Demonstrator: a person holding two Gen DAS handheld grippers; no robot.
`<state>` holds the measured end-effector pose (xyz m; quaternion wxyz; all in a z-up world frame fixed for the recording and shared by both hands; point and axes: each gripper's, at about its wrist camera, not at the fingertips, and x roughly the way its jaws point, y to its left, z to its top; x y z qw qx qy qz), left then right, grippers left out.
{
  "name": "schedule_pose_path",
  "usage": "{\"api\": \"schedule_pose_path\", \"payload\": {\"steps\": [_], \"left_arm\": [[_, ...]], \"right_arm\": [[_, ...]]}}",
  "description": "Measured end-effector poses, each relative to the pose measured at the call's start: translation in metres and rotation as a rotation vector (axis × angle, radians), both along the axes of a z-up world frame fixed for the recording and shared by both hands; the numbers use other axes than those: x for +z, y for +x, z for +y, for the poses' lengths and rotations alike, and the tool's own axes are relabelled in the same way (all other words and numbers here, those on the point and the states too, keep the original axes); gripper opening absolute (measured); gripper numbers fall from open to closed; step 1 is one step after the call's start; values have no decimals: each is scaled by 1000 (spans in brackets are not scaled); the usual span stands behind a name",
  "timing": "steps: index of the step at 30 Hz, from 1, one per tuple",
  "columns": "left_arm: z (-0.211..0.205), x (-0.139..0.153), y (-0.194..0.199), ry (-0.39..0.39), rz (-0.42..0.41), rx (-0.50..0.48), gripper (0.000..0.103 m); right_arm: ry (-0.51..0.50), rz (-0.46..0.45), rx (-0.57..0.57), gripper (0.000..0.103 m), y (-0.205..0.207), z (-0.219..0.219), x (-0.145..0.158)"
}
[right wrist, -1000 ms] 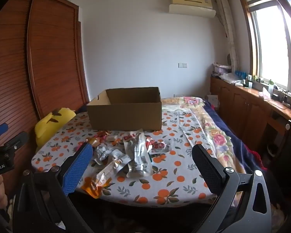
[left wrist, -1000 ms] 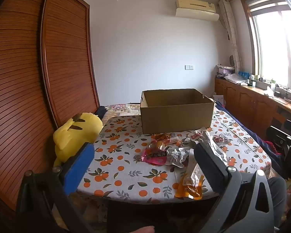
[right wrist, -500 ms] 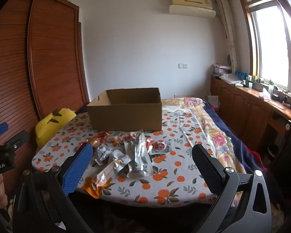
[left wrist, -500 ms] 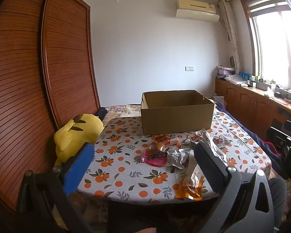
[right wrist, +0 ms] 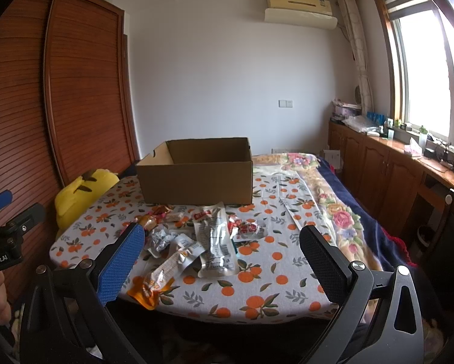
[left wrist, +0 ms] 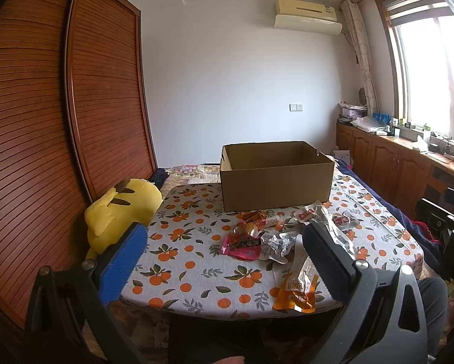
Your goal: Organize snacks
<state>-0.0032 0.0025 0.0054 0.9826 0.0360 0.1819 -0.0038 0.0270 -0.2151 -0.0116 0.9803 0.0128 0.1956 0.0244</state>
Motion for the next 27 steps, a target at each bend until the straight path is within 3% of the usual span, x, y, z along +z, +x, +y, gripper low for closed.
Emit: {"api": "schedule_pose_path", "payload": {"steps": [27], "left_arm": [[-3,8,-1,1,-3,-2,103]], "right_arm": [[-3,-2,1,103,-1,2,0]]}}
